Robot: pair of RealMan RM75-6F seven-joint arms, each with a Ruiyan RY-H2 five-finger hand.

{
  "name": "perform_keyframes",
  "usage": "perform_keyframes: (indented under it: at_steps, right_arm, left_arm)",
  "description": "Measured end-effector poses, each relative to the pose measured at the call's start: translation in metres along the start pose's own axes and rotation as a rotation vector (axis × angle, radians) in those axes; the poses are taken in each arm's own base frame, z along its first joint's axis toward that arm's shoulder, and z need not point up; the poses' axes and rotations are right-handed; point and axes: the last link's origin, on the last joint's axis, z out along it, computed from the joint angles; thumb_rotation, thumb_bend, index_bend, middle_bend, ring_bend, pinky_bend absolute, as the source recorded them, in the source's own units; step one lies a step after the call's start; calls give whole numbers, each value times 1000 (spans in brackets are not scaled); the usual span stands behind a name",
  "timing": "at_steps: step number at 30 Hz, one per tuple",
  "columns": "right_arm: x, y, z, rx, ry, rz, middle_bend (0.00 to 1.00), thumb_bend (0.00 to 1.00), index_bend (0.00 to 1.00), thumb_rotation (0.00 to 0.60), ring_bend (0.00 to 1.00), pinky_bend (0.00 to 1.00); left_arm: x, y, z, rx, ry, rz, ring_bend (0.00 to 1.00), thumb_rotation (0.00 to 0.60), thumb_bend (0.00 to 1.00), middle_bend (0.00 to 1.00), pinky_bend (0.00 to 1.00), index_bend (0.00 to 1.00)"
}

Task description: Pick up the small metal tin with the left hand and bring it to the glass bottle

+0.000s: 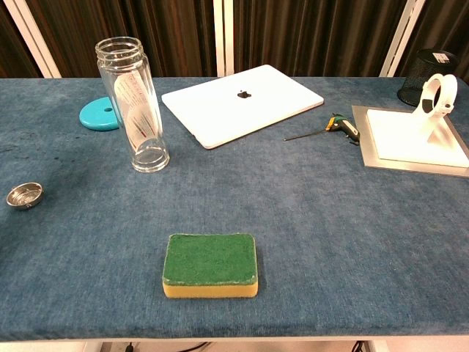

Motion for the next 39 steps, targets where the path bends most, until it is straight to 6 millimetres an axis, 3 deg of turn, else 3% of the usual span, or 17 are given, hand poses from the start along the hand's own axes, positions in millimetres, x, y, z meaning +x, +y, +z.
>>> perform_keyframes:
  at_steps: [12, 16, 21, 25, 32, 39]
  right_arm:
    - [1, 3, 1, -7, 0, 1, 0, 327, 0, 600, 0, 0]
    - [3, 3, 2, -7, 5, 1, 0, 327, 0, 600, 0, 0]
    - [6, 6, 0, -17, 17, -2, 0, 327, 0, 600, 0, 0]
    - [8, 7, 1, -22, 25, -4, 0, 327, 0, 600, 0, 0]
    - [8, 6, 0, -19, 21, -6, 0, 327, 0, 600, 0, 0]
    - [6, 6, 0, -26, 14, -8, 0, 327, 0, 600, 0, 0]
  left_arm:
    - [-5, 6, -2, -18, -22, -16, 118, 600, 180, 163, 182, 131]
    - [-6, 4, -5, -2, -71, 27, 199, 600, 180, 240, 218, 212]
    - [-9, -9, -13, 54, -202, 198, 206, 600, 189, 296, 226, 359]
    - [-14, -26, -22, 132, -323, 373, 206, 600, 228, 320, 285, 376]
    - [-30, -59, -39, 223, -536, 624, 207, 600, 255, 322, 292, 389]
    - [-48, -73, -44, 229, -598, 713, 210, 600, 290, 327, 292, 413]
